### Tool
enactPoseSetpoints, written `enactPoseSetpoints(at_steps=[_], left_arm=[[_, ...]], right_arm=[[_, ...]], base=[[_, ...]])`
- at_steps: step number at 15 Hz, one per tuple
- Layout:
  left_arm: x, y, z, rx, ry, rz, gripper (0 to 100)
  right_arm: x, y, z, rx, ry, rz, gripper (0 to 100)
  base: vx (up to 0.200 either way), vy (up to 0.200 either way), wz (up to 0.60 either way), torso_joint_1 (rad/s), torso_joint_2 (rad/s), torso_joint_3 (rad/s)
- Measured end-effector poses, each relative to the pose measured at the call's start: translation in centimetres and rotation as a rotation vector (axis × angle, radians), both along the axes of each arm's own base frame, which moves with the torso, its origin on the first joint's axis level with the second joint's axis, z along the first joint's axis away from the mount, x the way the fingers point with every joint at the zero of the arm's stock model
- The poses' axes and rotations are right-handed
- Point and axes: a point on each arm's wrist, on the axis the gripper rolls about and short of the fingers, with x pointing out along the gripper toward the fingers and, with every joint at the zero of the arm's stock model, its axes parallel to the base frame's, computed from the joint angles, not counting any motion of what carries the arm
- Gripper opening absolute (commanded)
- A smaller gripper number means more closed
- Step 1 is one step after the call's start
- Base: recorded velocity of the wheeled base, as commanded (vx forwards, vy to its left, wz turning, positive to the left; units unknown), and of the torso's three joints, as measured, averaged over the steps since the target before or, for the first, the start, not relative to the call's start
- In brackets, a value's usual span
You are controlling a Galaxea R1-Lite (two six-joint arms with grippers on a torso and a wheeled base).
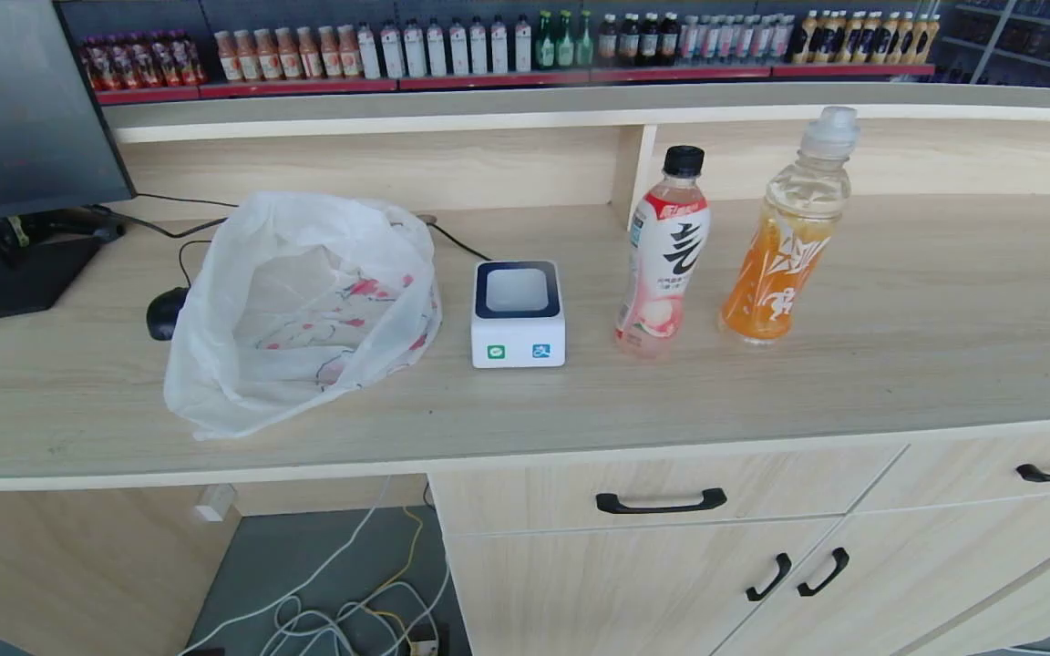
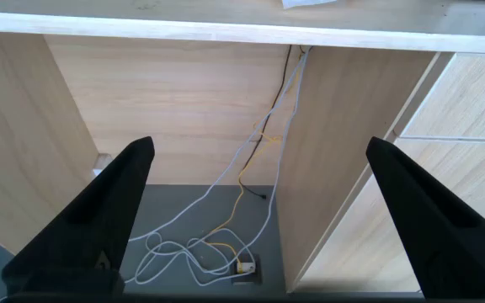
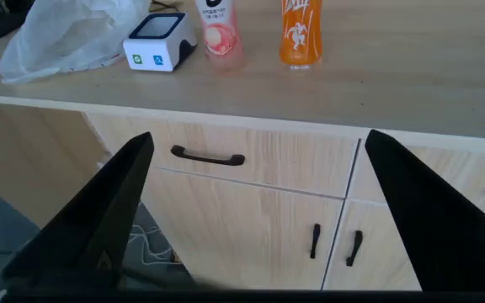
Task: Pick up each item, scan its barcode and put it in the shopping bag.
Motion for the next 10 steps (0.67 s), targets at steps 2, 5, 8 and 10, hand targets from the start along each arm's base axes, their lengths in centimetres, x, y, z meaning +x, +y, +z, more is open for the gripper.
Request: enactPoseSetpoints(at_steps=[2,5,8,10], left_arm=[[0.0,0.0,0.0,0.0,0.0,0.0,100],[0.0,0.0,0.0,0.0,0.0,0.0,100],[0.0,0.0,0.0,0.0,0.0,0.0,100],[0.0,0.0,0.0,0.0,0.0,0.0,100]], right_arm=[[1.2,0.1,1.9,0.013,0.022,0.045,100],[4.4,0.8,5.1,0.024,-0.018,0.15,100],[9.0,2.3,7.8,0.024,-0.06,0.202,100],[11.8,3.4,9.6,-0.008,-0.075,0.22,100]], base=[[0.0,0.0,0.0,0.0,0.0,0.0],[0.0,0.0,0.0,0.0,0.0,0.0],[0.0,0.0,0.0,0.0,0.0,0.0],[0.0,0.0,0.0,0.0,0.0,0.0]])
